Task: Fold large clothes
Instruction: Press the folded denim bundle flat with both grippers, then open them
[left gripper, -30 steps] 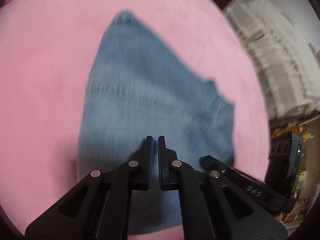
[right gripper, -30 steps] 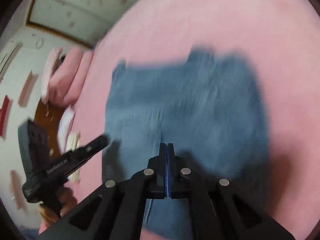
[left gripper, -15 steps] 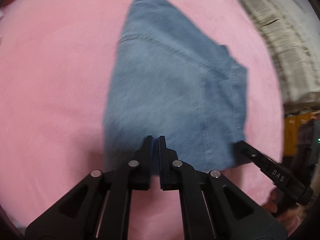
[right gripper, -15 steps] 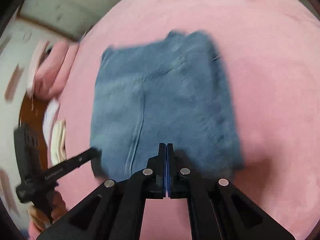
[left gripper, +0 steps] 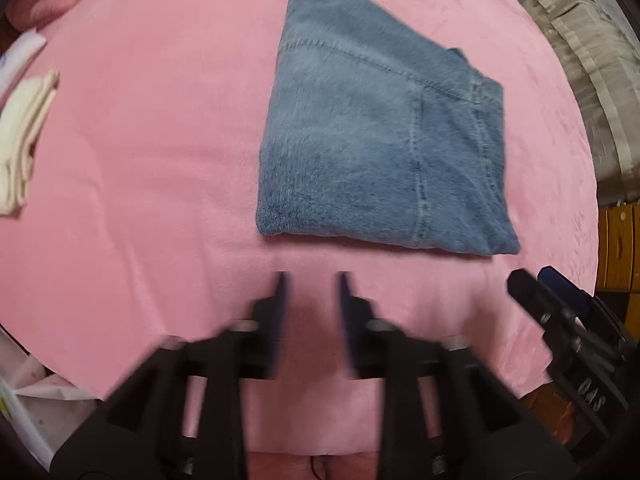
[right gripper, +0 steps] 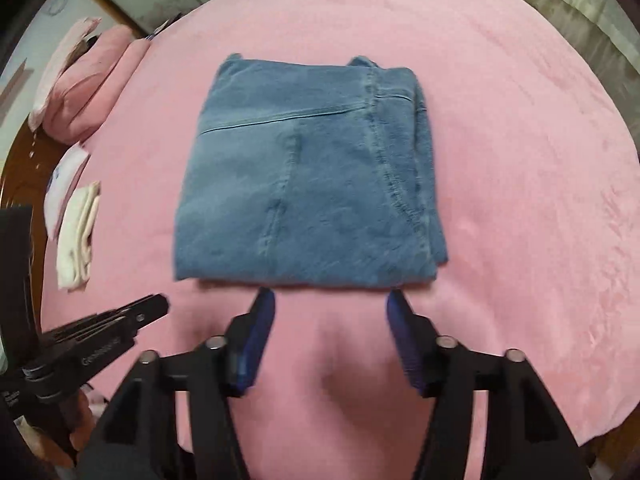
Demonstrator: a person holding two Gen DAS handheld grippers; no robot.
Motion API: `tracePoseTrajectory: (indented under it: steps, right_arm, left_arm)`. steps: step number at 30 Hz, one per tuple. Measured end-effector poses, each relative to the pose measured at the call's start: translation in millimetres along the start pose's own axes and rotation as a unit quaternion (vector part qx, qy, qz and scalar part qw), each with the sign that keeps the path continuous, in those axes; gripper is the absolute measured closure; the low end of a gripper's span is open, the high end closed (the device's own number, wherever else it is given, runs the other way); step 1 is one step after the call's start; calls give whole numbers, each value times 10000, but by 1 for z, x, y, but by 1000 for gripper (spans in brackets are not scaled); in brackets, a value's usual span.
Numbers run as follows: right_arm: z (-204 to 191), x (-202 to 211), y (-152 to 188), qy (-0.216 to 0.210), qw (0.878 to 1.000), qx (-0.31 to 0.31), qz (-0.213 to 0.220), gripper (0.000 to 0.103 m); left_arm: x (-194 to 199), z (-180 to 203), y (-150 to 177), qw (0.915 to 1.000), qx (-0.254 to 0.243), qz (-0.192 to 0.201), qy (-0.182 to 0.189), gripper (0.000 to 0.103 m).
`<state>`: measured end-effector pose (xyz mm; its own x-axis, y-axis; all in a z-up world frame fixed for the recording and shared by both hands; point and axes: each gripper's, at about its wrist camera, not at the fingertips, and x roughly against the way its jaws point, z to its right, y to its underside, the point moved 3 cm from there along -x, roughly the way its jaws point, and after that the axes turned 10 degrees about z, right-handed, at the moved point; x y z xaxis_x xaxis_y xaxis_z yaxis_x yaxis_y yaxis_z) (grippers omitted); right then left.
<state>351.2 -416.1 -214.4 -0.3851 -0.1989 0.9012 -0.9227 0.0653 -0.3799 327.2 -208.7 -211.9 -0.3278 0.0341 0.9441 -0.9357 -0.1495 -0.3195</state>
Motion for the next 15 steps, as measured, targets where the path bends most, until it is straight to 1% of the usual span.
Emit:
tracePoseTrajectory:
  steps: [1,2,3,4,7,9,12,15]
  right_arm:
    - [-5,11,1,-13,10000,45,5,34]
    - [-10,19,3,-8,10000,94,11,28]
    - [-15,26,3,27,9999,150,30,22]
    - [-19,32,3,86,9997,211,47,19]
    - [-28,49,3,250,9985,486,65,12]
    - [-31,56,4,323,9977,598,35,4]
    - [-36,56,0,336,9973,646,50,2]
    - [-37,53,-2,368,9970,682,57,1]
  left_arm:
    - [8,2,-2,9999,-19,111,-34,37]
    - [16,4,-4,9997,-21,251,-66,27]
    - [24,4,-6,9992,-34,385,-113,26]
    - [31,5,-7,9988,-81,456,-156,26]
    - [41,7,-11,9986,-234,443,-165,26]
    - [44,8,-13,9985,-253,459,-148,26]
    - [41,8,-13,9986,-261,432,-149,26]
    - [38,7,-10,9985,-278,414,-230,26]
